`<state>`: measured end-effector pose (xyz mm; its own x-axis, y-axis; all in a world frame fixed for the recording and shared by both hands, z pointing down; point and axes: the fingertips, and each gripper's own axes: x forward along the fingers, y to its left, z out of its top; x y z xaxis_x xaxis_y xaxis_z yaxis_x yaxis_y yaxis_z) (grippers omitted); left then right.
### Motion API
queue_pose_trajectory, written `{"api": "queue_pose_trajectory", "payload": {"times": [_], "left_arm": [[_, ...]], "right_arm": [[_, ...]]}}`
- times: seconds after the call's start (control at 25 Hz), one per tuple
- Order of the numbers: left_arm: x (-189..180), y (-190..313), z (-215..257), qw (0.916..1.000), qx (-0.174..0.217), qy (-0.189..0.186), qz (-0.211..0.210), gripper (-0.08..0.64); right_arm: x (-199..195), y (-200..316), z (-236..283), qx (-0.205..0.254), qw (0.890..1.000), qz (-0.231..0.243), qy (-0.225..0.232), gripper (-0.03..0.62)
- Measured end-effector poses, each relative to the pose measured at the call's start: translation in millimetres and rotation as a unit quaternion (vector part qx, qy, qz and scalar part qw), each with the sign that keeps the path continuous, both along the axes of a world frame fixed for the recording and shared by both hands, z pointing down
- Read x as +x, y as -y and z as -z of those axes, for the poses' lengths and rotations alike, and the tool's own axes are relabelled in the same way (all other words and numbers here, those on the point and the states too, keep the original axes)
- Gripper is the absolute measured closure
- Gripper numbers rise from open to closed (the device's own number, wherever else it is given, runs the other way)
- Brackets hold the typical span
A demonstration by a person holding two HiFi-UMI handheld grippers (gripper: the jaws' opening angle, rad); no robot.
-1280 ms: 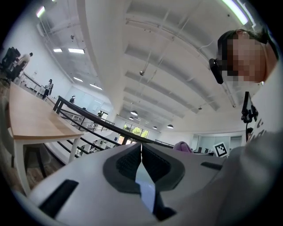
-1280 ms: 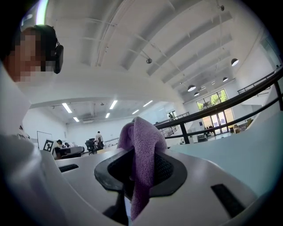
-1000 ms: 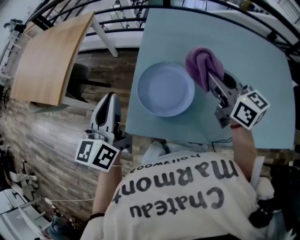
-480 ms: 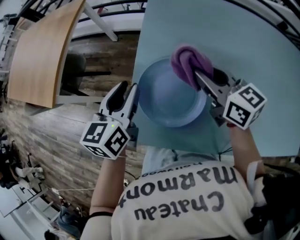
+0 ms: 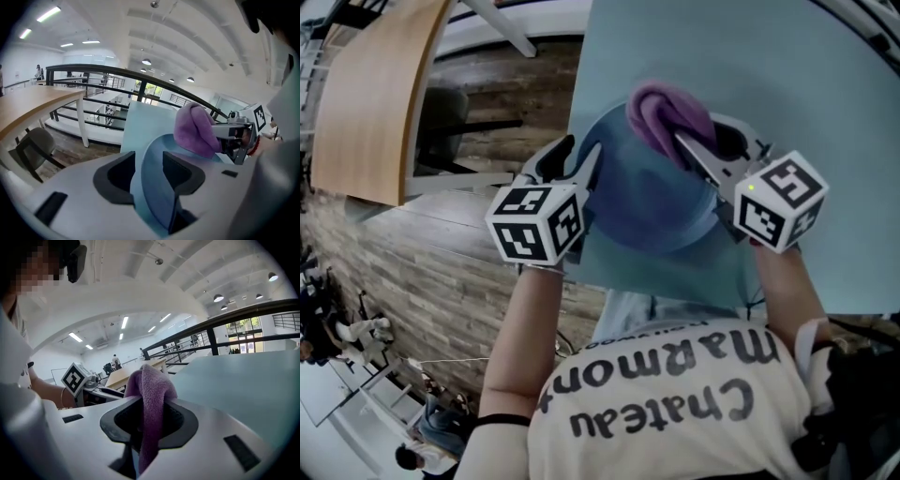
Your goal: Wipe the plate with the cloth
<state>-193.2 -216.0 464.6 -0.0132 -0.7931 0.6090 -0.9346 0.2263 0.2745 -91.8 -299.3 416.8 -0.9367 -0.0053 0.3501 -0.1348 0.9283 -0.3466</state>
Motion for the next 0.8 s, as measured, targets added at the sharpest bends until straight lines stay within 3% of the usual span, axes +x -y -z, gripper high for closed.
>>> {"api": "queue_pose_trajectory", "payload": {"times": [0.28, 0.4, 0.44, 0.68, 0.8], "left_arm": [[10.7, -0.9, -27.0, 0.9988, -0.044, -0.023, -0.004, 0.391], [5.1, -3.7, -34.4, 0.9981, -0.057, -0.021, 0.011, 0.478], [3.4, -3.8, -33.8, 0.9981, -0.055, -0.021, 0.017, 0.515], [7.7, -4.8, -3.4, 0.9980, 0.003, -0.028, 0.057, 0.535], [13.0, -8.3, 11.5, 0.9977, 0.022, -0.008, 0.063, 0.538]], "right_arm": [[-0.6, -8.8, -10.7, -0.012, 1.000, 0.000, -0.015, 0.492], [-4.0, -13.0, -14.1, -0.018, 1.000, 0.002, -0.021, 0.492], [-4.7, -13.7, -14.5, -0.019, 1.000, 0.004, -0.021, 0.492], [-4.1, -16.6, -6.8, -0.024, 1.000, 0.006, -0.008, 0.492], [-7.9, -26.6, 1.7, -0.022, 1.000, 0.016, 0.001, 0.492]]}}
